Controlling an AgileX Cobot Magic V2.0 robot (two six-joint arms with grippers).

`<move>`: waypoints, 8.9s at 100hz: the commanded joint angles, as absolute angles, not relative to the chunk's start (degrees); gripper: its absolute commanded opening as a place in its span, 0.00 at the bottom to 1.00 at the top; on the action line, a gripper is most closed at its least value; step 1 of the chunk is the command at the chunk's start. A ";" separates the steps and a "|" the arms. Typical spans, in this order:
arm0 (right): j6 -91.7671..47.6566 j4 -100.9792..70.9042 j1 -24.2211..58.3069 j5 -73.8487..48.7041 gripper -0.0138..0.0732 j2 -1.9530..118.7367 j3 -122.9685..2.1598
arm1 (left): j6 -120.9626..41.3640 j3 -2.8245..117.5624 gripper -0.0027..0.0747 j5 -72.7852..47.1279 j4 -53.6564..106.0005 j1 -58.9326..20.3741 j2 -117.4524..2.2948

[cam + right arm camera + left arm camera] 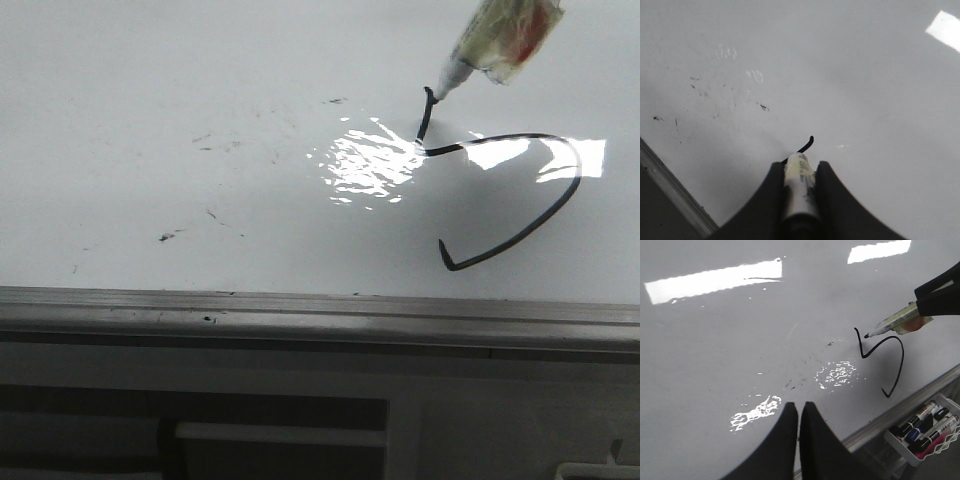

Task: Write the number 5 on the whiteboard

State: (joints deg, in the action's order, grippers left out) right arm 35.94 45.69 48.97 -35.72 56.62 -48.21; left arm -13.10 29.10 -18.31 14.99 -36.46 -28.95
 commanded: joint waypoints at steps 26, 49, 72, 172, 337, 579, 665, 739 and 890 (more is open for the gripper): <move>35.25 49.80 48.72 -33.50 0.09 58.36 -50.11 | -12.60 30.67 0.01 -14.32 15.86 -36.29 -29.04; 35.54 50.85 48.61 -34.14 0.09 58.50 -50.11 | -12.60 30.67 0.01 -14.32 15.86 -36.29 -29.04; 35.89 51.08 48.61 -35.06 0.09 60.10 -50.11 | -12.60 30.67 0.01 -14.32 15.86 -36.29 -29.04; 40.60 54.57 46.44 -53.10 0.09 53.63 -50.11 | -12.60 30.67 0.01 -14.32 15.86 -36.29 -29.04; 32.90 54.50 65.91 -34.33 0.08 54.31 -52.72 | -31.71 48.22 0.57 -22.06 12.22 -54.36 -55.60; 24.71 49.50 66.05 -23.12 0.73 56.03 -51.55 | -29.74 48.31 0.01 -13.77 12.60 -53.84 -62.93; 28.78 52.79 66.05 -46.46 0.09 36.90 -51.42 | -12.46 48.31 0.01 -1.75 37.54 -47.52 -79.16; 30.32 52.24 66.05 -45.07 0.09 37.01 -51.34 | -12.46 51.83 0.01 -3.70 39.69 -47.28 -82.35; 30.32 51.56 66.05 -45.07 0.09 37.01 -51.34 | -12.46 51.83 0.35 -2.94 42.73 -43.79 -84.40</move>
